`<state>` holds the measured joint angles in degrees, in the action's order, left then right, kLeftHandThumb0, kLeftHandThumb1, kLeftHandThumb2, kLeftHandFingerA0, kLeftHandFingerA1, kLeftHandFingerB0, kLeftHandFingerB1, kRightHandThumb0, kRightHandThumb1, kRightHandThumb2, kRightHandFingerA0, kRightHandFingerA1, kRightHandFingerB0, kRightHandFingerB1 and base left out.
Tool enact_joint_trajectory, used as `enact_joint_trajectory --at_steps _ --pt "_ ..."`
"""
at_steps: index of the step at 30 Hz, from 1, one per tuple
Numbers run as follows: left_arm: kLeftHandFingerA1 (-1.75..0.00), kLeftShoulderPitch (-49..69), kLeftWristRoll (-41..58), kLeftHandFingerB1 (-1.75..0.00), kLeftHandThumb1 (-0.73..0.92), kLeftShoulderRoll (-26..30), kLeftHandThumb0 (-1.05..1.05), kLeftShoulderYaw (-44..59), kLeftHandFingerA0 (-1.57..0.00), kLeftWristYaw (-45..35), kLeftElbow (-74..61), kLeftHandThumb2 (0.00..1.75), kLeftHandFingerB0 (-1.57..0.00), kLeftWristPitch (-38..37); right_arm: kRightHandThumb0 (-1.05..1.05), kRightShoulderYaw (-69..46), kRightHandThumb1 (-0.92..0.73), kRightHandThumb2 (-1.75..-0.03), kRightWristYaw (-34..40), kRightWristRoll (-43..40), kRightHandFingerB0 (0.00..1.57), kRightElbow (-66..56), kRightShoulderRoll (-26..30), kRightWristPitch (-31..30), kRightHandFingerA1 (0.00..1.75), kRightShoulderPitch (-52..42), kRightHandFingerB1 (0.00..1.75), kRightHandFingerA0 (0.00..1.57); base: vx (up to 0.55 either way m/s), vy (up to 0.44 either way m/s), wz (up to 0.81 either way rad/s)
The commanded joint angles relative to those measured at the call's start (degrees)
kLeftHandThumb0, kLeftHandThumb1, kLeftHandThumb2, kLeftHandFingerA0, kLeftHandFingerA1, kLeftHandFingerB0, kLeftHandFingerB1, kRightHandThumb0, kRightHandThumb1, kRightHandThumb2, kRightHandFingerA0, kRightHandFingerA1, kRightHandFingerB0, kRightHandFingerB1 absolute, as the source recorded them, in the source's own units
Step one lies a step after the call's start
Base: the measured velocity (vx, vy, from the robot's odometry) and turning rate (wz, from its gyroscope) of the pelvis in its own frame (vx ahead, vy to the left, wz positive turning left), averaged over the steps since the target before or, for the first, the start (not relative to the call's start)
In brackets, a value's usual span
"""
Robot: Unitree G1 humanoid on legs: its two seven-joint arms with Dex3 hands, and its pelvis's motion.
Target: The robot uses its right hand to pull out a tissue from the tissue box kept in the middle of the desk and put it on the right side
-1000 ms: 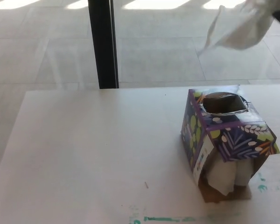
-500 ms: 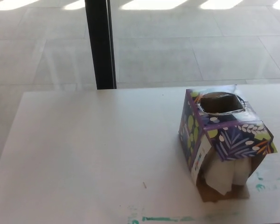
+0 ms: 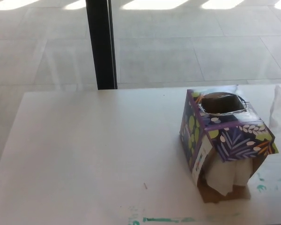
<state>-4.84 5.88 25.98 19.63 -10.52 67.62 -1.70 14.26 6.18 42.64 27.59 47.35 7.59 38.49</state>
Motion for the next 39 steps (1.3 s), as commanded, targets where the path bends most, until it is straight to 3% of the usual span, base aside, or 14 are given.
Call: enact_joint_trajectory --at_steps 1,3,6,11,15,16,18,22,23,24,25,33,37,39 --pt "-0.58 0.3 1.7 -0.80 0.80 0.7 -1.05 1.4 -0.69 0.7 -0.1 0.95 -0.51 -1.0 -0.39 8.5 -0.73 -0.61 -21.6 10.3 0.72 -5.5 1.4 -13.7 1.14 -7.4 0.55 0.83 0.00 0.000 0.00" --pt "-0.58 0.2 1.9 -0.80 0.80 0.8 -1.05 1.6 -0.69 0.5 -0.5 0.96 -0.49 -0.6 -0.40 10.0 -0.75 -0.61 -21.6 11.4 0.68 -3.6 1.4 -13.7 1.02 -7.7 0.57 0.81 0.00 0.000 0.00" --pt "-0.58 0.5 2.3 -0.81 0.79 0.6 -1.05 2.0 -0.67 0.6 -1.6 0.97 -0.47 0.1 -0.45 13.6 -0.72 -0.65 -22.8 15.4 0.71 -1.5 1.6 -14.1 1.47 -7.1 0.82 0.83 0.00 0.000 0.00" --pt "-0.58 0.9 2.1 -0.81 0.80 0.8 -1.05 2.4 -0.69 0.5 -1.2 0.95 -0.50 -0.6 -0.49 19.3 -0.63 -0.59 -22.3 21.4 0.78 0.3 1.9 -14.0 1.62 -6.0 0.91 0.88 0.00 0.000 0.00" --pt "-0.59 0.4 2.5 -0.82 0.78 0.7 -1.05 3.3 -0.68 0.1 0.1 0.95 -0.50 -1.1 -0.51 22.5 -0.63 -0.59 -28.5 23.5 0.69 -0.3 1.9 -15.2 1.64 -5.1 0.96 0.84 0.00 0.000 0.00" --pt "-0.60 0.4 2.5 -0.82 0.78 0.7 -1.05 3.4 -0.68 0.0 0.0 0.96 -0.49 -1.1 -0.63 24.2 -0.49 -0.95 -27.3 26.4 0.70 -0.1 2.0 -16.0 1.29 -5.7 1.02 1.06 0.00 0.000 0.00" --pt "-0.60 0.4 2.5 -0.83 0.78 0.6 -1.05 3.4 -0.69 -0.2 -0.2 0.96 -0.49 -1.2 -0.64 26.5 -0.68 -0.61 -29.0 28.3 0.61 -0.4 2.8 -14.8 1.51 -6.4 1.18 0.81 0.00 0.000 0.00" --pt "-0.61 0.4 2.3 -0.83 0.79 0.5 -1.05 3.4 -0.69 0.1 -0.6 0.95 -0.48 -0.9 -0.80 22.3 -0.74 -0.75 -18.4 22.2 0.77 -7.3 9.1 -7.8 1.56 -12.0 1.18 0.88 0.00 0.000 0.00" --pt "-0.60 0.1 2.7 -0.82 0.78 0.7 -1.05 3.8 -0.67 -0.6 -1.0 0.95 -0.46 -0.4 -0.83 20.5 -0.56 -1.00 -30.7 18.6 0.03 -7.5 5.7 -14.6 0.73 -10.9 0.37 0.27 0.00 0.000 0.00" --pt "-0.60 0.2 2.6 -0.81 0.79 0.7 -1.05 3.8 -0.68 -0.6 -1.1 0.96 -0.46 -0.4 -0.82 21.7 -0.40 -0.78 -35.7 17.9 0.00 -4.5 3.8 -14.4 0.13 -8.0 0.00 0.00 0.00 0.000 0.00" --pt "-0.61 0.3 2.7 -0.82 0.78 0.7 -1.05 3.9 -0.67 -1.0 -1.1 0.95 -0.46 -0.7 -0.71 23.6 -0.41 -0.69 -37.7 19.1 0.00 0.4 1.2 -13.9 0.00 -4.6 0.00 0.00 0.00 0.000 0.00" --pt "-0.62 0.2 2.8 -0.82 0.77 0.7 -1.05 4.7 -0.67 -1.0 -0.2 0.94 -0.47 -1.1 -0.80 20.4 -0.39 -0.71 -33.8 18.7 0.00 -3.3 3.1 -12.8 0.00 -3.2 0.00 0.00 0.00 0.000 0.00" --pt "-0.62 0.5 3.0 -0.82 0.76 0.8 -1.05 4.7 -0.68 -1.1 -0.6 0.95 -0.47 -0.3 -0.20 18.5 -0.47 -0.62 -33.2 18.4 0.00 -5.3 3.8 -13.2 0.00 -3.8 0.00 0.00 0.00 0.000 0.00" --pt "-0.57 0.6 2.3 -0.79 0.79 1.0 -1.05 4.1 -0.63 -1.0 -0.6 0.96 -0.46 -0.1 -0.44 17.4 -0.52 -0.56 -33.5 18.7 0.00 -5.7 4.3 -13.3 0.00 -3.8 0.00 0.00 0.00 0.000 0.00"
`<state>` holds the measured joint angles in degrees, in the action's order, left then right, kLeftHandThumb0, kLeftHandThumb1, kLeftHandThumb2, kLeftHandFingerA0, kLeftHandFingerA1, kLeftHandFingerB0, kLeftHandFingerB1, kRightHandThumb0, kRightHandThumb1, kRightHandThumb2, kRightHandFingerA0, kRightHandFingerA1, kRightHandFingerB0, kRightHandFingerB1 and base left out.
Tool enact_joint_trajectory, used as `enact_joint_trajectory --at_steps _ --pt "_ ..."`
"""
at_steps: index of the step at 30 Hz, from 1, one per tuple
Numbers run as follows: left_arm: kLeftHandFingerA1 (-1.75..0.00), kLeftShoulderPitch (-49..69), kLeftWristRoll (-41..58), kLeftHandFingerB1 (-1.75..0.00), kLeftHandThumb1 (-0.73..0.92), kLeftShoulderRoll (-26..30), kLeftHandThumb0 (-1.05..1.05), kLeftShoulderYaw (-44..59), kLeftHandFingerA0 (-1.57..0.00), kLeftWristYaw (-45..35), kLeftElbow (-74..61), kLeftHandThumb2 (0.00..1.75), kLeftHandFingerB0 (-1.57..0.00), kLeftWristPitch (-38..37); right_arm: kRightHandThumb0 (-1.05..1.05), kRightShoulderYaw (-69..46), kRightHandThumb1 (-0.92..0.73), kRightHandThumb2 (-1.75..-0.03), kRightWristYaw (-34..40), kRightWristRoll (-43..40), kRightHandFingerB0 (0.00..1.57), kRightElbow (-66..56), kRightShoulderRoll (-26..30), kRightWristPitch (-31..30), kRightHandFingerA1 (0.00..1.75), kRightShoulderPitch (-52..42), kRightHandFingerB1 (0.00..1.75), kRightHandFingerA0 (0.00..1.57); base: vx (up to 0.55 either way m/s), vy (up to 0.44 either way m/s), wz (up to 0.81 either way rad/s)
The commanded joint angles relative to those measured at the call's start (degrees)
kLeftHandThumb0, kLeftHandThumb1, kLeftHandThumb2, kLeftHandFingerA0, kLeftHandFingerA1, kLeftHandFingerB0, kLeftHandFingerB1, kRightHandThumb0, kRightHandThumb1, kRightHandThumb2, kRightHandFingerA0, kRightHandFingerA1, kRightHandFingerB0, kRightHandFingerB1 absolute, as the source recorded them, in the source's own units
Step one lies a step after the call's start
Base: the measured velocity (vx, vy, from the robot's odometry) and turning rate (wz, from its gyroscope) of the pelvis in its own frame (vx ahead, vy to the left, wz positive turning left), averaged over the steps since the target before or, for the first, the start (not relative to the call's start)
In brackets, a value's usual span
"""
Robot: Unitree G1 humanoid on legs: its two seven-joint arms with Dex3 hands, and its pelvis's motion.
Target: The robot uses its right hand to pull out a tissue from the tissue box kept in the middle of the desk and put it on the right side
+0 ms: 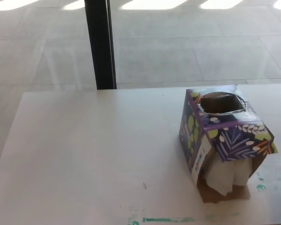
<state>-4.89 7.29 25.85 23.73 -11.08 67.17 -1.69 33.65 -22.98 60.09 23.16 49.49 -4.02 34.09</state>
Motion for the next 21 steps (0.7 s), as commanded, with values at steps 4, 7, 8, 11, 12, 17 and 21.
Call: enact_joint_trajectory --at_steps 4,7,8,11,12,17,21 --pt "-0.58 0.6 0.7 -0.79 0.79 1.0 -1.05 -0.3 -0.66 0.3 0.0 0.97 -0.48 -0.1 -0.63 -5.2 -0.46 -0.69 -2.7 0.0 0.00 -0.6 1.2 -3.2 0.00 0.6 0.00 0.00 0.00 0.000 0.00" --pt "-0.57 0.7 0.5 -0.79 0.79 1.1 -1.05 -0.9 -0.66 0.6 -0.3 0.98 -0.48 0.0 -0.87 -8.7 -0.48 -0.55 -4.3 -3.7 0.00 1.2 0.0 -2.8 0.00 1.7 0.00 0.00 0.00 0.000 0.00" --pt "-0.57 0.8 0.3 -0.80 0.79 1.1 -1.05 -1.1 -0.66 0.6 -0.1 0.97 -0.47 -0.5 -0.89 -10.4 -0.48 -0.56 -4.5 -5.3 0.00 1.3 -0.4 -3.1 0.00 2.0 0.00 0.00 0.00 0.000 0.00" --pt "-0.60 1.0 0.8 -0.82 0.78 1.2 -1.05 -0.7 -0.67 0.5 -0.5 0.97 -0.48 -0.2 -0.74 -15.3 -0.47 -0.73 -0.4 -8.9 0.00 2.8 -0.5 -1.2 0.00 2.2 0.04 0.00 0.00 0.000 0.00" --pt "-0.59 0.9 0.8 -0.82 0.78 1.2 -1.05 -0.8 -0.67 0.6 -0.5 0.97 -0.48 -0.1 -0.67 -17.4 -0.59 -0.62 0.0 -10.4 0.00 2.5 -0.5 -1.0 0.00 2.0 0.04 0.00 0.00 0.000 0.00" --pt "-0.59 0.8 1.1 -0.82 0.78 1.3 -1.05 -0.6 -0.67 0.4 -1.1 0.97 -0.48 0.0 -0.49 -36.3 -0.42 -0.81 -4.4 -24.7 0.01 -6.6 -0.3 -7.3 0.27 -1.2 0.32 0.00 0.00 0.000 0.00" --pt "-0.57 1.3 0.3 -0.79 0.80 1.7 -1.05 -1.2 -0.68 0.3 -0.8 0.95 -0.48 -0.6 -0.26 -54.6 -0.52 -1.01 -2.8 -35.7 0.07 -9.8 -1.0 -5.1 0.53 -5.5 0.50 0.09 0.00 0.000 0.00"
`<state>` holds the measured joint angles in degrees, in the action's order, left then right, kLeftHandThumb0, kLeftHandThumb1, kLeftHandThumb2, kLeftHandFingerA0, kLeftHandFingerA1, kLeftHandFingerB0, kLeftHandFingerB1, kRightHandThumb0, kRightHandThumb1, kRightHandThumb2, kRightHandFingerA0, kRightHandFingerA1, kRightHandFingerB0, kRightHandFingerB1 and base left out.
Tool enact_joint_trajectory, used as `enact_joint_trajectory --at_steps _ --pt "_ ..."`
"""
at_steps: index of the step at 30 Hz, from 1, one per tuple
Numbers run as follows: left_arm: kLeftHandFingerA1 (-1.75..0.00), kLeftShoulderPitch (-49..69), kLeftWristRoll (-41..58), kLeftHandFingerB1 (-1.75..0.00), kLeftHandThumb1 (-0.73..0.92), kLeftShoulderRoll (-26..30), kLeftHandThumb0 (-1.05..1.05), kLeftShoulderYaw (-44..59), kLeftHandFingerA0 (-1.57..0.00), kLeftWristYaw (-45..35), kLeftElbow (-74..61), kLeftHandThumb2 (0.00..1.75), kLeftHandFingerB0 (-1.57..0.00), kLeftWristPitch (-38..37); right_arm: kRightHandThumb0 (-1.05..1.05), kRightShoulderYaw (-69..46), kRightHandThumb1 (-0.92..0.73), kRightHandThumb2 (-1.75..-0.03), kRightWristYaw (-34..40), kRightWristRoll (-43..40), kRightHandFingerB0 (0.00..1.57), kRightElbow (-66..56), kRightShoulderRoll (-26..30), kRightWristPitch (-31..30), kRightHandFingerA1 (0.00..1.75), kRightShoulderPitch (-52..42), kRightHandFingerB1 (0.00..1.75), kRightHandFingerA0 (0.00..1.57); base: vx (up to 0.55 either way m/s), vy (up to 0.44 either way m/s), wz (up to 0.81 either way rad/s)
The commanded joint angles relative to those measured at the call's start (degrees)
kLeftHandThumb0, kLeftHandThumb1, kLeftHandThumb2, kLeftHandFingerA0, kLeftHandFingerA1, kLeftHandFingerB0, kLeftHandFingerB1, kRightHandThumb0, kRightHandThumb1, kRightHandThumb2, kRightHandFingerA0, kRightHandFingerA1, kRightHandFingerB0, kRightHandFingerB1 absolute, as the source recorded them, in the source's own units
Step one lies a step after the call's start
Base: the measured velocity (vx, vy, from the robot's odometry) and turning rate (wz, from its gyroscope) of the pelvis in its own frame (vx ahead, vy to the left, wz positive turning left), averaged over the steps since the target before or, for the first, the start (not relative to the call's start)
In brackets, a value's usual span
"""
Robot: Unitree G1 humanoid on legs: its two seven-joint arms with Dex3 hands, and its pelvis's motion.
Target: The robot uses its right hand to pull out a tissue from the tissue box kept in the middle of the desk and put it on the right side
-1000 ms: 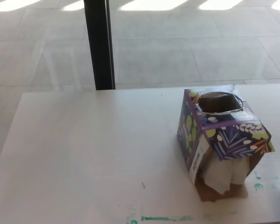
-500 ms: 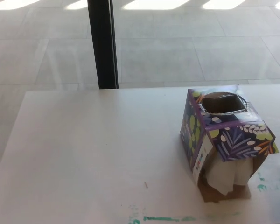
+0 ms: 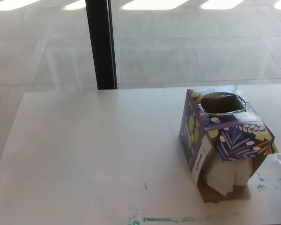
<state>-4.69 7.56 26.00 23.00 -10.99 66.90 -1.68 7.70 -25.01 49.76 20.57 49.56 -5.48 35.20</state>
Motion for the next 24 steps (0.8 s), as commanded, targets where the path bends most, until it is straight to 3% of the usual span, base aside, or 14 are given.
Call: enact_joint_trajectory --at_steps 1,2,3,6,7,10,11,12,13,17,19,22,23,24 --pt "-0.57 1.1 0.0 -0.79 0.80 1.7 -1.05 -0.5 -0.68 0.1 -0.4 0.95 -0.48 -0.7 -0.26 -31.7 -0.52 -1.01 -0.8 -27.1 0.07 -7.5 -1.6 -3.4 0.53 -7.0 0.50 0.09 0.00 0.000 0.00" --pt "-0.57 1.1 0.0 -0.79 0.80 1.7 -1.05 -0.5 -0.68 0.1 -0.4 0.95 -0.48 -0.7 -0.26 -31.9 -0.52 -1.01 -0.9 -27.0 0.07 -7.7 -1.7 -3.4 0.53 -7.1 0.50 0.09 0.00 0.000 0.00" --pt "-0.57 0.9 0.6 -0.79 0.77 1.6 -1.05 0.1 -0.67 0.0 -0.1 0.95 -0.49 -0.4 -0.53 -37.0 -0.66 -0.61 -2.7 -28.5 0.16 -9.0 -1.7 -7.6 0.35 -6.7 0.27 0.07 0.00 0.000 0.00" --pt "-0.60 0.8 0.9 -0.82 0.76 1.6 -1.05 0.4 -0.68 0.0 0.3 0.95 -0.50 -0.3 -0.66 -44.3 -0.71 -0.64 -2.2 -29.1 0.13 -8.6 0.2 -5.8 0.37 -9.4 0.23 0.02 0.00 0.000 0.00" --pt "-0.58 1.0 0.3 -0.82 0.78 1.7 -1.05 -0.1 -0.66 -0.1 0.2 0.97 -0.49 -0.8 -0.79 -48.6 -0.55 -0.92 -1.7 -28.8 0.03 -6.8 1.6 -5.8 0.23 -11.0 0.27 0.00 0.00 0.000 0.00" --pt "-0.58 1.0 0.3 -0.80 0.78 1.9 -1.05 -0.1 -0.66 0.1 0.4 0.96 -0.49 -0.6 -0.78 -55.4 -0.54 -0.90 0.8 -30.4 0.00 -3.1 1.8 -1.1 0.56 -15.3 0.37 0.04 0.00 0.000 0.00" --pt "-0.59 0.9 0.4 -0.81 0.78 1.8 -1.05 0.0 -0.67 0.0 0.4 0.96 -0.49 -0.4 -0.72 -57.2 -0.69 -0.61 1.2 -31.2 0.12 -2.5 1.4 -0.5 0.96 -16.3 0.34 0.60 0.00 0.000 0.00" --pt "-0.59 0.8 0.5 -0.81 0.78 1.7 -1.05 0.0 -0.67 0.0 0.4 0.96 -0.49 -0.2 -0.72 -59.0 -0.69 -0.61 1.4 -32.1 0.12 -2.1 0.9 -0.2 0.96 -17.1 0.34 0.60 0.00 0.000 0.00" --pt "-0.59 0.8 0.2 -0.81 0.78 1.7 -1.05 -0.3 -0.69 0.2 0.2 0.97 -0.51 -0.3 -0.72 -61.8 -0.72 -0.62 3.7 -32.2 0.15 -0.7 -0.3 0.4 1.28 -19.8 0.35 0.90 0.00 0.000 0.00" --pt "-0.59 0.3 0.4 -0.82 0.78 1.6 -1.05 -0.1 -0.66 0.3 0.0 0.97 -0.49 -0.1 -0.73 -70.9 -0.59 -0.94 16.4 -33.4 0.17 3.3 -8.7 0.6 0.76 -28.5 0.47 0.36 0.00 0.000 0.00" --pt "-0.59 0.3 0.6 -0.83 0.77 1.6 -1.05 0.1 -0.66 0.5 -0.3 0.98 -0.50 0.2 -0.63 -72.1 -0.72 -0.62 20.9 -35.2 0.24 6.9 -11.0 2.7 0.70 -29.3 0.37 0.38 0.00 0.000 0.00" --pt "-0.59 0.3 0.2 -0.82 0.81 1.6 -1.05 -0.3 -0.68 0.8 0.1 0.97 -0.49 -0.3 -0.60 -73.9 -0.67 -0.62 27.6 -40.1 0.23 15.6 -15.1 8.1 0.84 -30.4 0.41 0.67 0.00 0.000 0.00" --pt "-0.59 0.5 0.1 -0.81 0.81 1.5 -1.05 -0.4 -0.68 0.6 0.1 0.97 -0.48 -0.3 -0.62 -73.9 -0.56 -0.89 29.3 -40.4 0.18 17.0 -16.0 9.4 0.83 -30.6 0.51 0.69 0.00 0.000 0.00" --pt "-0.59 0.8 0.1 -0.82 0.80 1.4 -1.05 -0.4 -0.68 0.4 0.2 0.97 -0.48 -0.5 -0.56 -74.4 -0.72 -0.61 30.0 -41.4 0.22 18.2 -17.0 9.4 0.84 -30.3 0.41 0.55 0.00 0.000 0.00"
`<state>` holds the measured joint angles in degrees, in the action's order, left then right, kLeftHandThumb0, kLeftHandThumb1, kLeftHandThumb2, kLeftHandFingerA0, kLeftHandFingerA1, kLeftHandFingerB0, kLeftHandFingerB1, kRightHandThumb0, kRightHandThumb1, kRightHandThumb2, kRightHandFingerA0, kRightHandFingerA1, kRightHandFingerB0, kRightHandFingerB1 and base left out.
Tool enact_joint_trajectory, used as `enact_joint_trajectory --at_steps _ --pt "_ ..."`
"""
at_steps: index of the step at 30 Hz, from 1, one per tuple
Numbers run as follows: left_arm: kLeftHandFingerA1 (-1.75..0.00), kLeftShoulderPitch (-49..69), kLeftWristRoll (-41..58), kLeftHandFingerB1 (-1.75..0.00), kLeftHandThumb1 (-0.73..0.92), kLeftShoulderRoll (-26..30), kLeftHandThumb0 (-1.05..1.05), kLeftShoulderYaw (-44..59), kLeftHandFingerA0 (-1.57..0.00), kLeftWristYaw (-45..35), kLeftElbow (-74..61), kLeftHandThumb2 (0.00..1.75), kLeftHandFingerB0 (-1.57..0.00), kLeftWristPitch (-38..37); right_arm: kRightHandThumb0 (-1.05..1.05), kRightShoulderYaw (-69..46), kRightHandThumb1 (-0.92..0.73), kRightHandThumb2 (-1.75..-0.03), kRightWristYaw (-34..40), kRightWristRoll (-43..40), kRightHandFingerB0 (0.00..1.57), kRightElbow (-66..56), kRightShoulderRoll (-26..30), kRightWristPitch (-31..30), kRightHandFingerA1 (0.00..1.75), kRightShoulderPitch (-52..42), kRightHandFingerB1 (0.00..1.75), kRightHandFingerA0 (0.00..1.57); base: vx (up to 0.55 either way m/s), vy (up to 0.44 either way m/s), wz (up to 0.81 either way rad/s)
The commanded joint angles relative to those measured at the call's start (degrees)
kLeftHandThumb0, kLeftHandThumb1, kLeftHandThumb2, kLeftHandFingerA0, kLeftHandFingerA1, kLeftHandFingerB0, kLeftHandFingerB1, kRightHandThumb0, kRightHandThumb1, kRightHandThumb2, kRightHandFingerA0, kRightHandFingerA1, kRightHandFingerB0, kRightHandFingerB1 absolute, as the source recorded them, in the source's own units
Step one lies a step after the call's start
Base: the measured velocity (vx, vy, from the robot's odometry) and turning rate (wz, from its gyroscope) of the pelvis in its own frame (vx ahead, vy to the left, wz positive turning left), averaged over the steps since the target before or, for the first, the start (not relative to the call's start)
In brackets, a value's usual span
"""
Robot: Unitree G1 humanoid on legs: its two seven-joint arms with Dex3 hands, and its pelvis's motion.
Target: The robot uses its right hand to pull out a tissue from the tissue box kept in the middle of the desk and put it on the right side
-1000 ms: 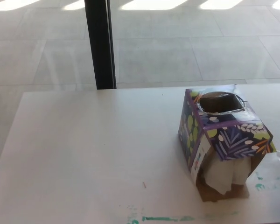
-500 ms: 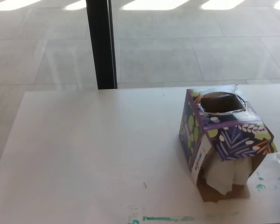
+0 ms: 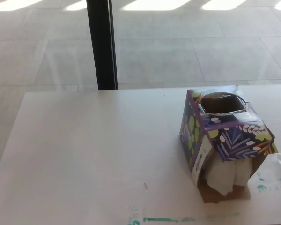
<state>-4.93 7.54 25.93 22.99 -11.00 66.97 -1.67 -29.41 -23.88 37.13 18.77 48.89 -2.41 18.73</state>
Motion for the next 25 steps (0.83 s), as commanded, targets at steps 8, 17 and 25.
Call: enact_joint_trajectory --at_steps 8,17,25 --pt "-0.59 -0.1 1.1 -0.82 0.78 1.5 -1.05 0.5 -0.67 0.2 0.7 0.98 -0.48 0.6 -0.48 -40.7 -0.75 -0.62 33.3 -34.8 0.14 26.4 -25.1 11.3 1.20 -10.3 0.43 0.72 0.00 0.000 0.00" --pt "-0.59 -0.7 0.2 -0.83 0.79 1.7 -1.05 -0.4 -0.67 0.4 0.6 0.97 -0.48 0.3 -0.45 -51.3 -0.84 -0.61 25.0 -45.0 0.13 25.4 -30.1 4.2 1.71 -9.3 0.43 0.56 0.00 0.000 0.00" --pt "-0.60 -1.1 3.4 -0.81 0.76 1.3 -1.05 2.5 -0.62 -1.2 1.4 0.97 -0.44 2.7 -0.45 -54.0 -0.82 -0.61 24.4 -46.8 0.13 30.4 -29.1 5.4 1.17 -6.9 0.47 0.22 0.00 0.000 0.00"
